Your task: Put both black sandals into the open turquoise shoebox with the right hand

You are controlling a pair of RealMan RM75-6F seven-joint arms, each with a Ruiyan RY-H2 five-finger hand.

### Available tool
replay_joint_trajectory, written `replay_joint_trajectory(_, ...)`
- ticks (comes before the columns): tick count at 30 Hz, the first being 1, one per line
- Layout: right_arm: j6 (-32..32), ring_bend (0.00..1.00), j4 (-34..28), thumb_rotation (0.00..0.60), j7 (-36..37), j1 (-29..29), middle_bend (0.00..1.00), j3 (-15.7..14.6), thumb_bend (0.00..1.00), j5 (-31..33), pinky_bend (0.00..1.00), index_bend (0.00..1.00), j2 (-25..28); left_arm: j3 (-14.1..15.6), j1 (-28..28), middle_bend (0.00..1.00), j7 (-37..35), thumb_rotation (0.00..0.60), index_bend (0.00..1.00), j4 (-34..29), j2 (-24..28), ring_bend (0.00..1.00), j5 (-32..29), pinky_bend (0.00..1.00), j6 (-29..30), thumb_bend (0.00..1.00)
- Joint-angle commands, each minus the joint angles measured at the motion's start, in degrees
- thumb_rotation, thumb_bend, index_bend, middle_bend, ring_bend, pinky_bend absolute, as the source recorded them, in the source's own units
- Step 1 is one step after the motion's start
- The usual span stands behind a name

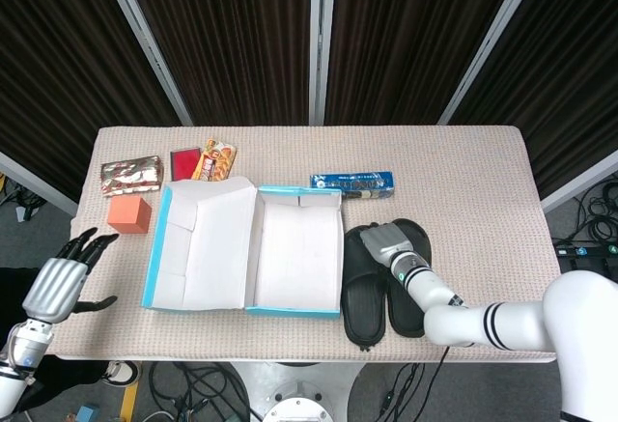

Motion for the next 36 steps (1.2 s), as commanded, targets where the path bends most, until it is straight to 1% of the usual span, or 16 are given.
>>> replay_joint_trajectory(1, 0.5, 0.12, 0.1, 0.600, -0.6, 0.2, 0.23, -0.2, 0.02, 0.1, 0.22, 0.25, -0.2, 0.1, -0.1, 0.14, 0.0, 0.600, 0.10, 0.0, 0.0, 0.04, 0.1, 0.16, -0.2, 0.00)
replay_joint_trajectory(3, 1.3, 0.12, 0.1, 0.600, -1.3, 0.3, 0.23, -0.5, 0.02, 0.2, 0.22, 0.28, -0.4, 0.1, 0.0, 0.14, 0.0, 0.600, 0.10, 0.0, 0.0, 0.04, 0.0, 0.16, -0.1, 0.00)
replay_joint_trajectory(7, 2.9, 0.14, -0.1, 0.600, -2.5, 0.4, 0.25, -0.7, 0.02, 0.6, 0.22, 0.28, -0.9, 0.1, 0.1, 0.14, -0.1, 0.600, 0.10, 0.0, 0.1, 0.04, 0.1, 0.16, 0.1, 0.00)
replay_joint_trajectory(12, 3.5, 0.20, -0.1, 0.600, -3.1, 0.2, 0.29, -0.4, 0.02, 1.3, 0.25, 0.31, -1.2, 0.2, 0.1, 0.14, -0.3, 0.600, 0.10, 0.1, 0.0, 0.04, 0.1, 0.16, 0.1, 0.00)
replay_joint_trajectory(16, 3.3, 0.26, 0.0, 0.600, -3.2, 0.0, 0.31, 0.1, 0.03, 1.6, 0.27, 0.33, -1.0, 0.1, 0.1, 0.14, -0.4, 0.600, 0.10, 0.2, 0.0, 0.04, 0.1, 0.16, 0.1, 0.00)
replay_joint_trajectory(23, 4.5, 0.29, -0.6, 0.600, -2.3, -1.4, 0.35, 1.4, 0.03, -0.9, 0.27, 0.37, 0.0, 0.2, 0.1, 0.14, -0.3, 0.600, 0.10, 0.2, 0.0, 0.04, 0.1, 0.16, 0.0, 0.00)
replay_joint_trajectory(29, 5.3, 0.31, -2.3, 0.600, -0.6, -3.1, 0.36, 2.9, 0.03, -3.4, 0.27, 0.38, 2.6, 0.2, 0.0, 0.14, -0.2, 0.600, 0.10, 0.0, 0.0, 0.04, 0.1, 0.16, -0.2, 0.00)
replay_joint_trajectory(32, 6.3, 0.32, -4.0, 0.600, 0.6, -4.3, 0.37, 3.7, 0.04, -5.5, 0.27, 0.39, 4.8, 0.2, 0.0, 0.14, -0.2, 0.600, 0.10, 0.0, 0.0, 0.04, 0.1, 0.16, -0.2, 0.00)
replay_joint_trajectory(36, 7.9, 0.32, -7.3, 0.600, 2.9, -6.5, 0.37, 4.8, 0.04, -9.1, 0.28, 0.39, 9.4, 0.2, 0.0, 0.14, 0.0, 0.600, 0.10, -0.2, 0.0, 0.04, 0.1, 0.16, -0.2, 0.00)
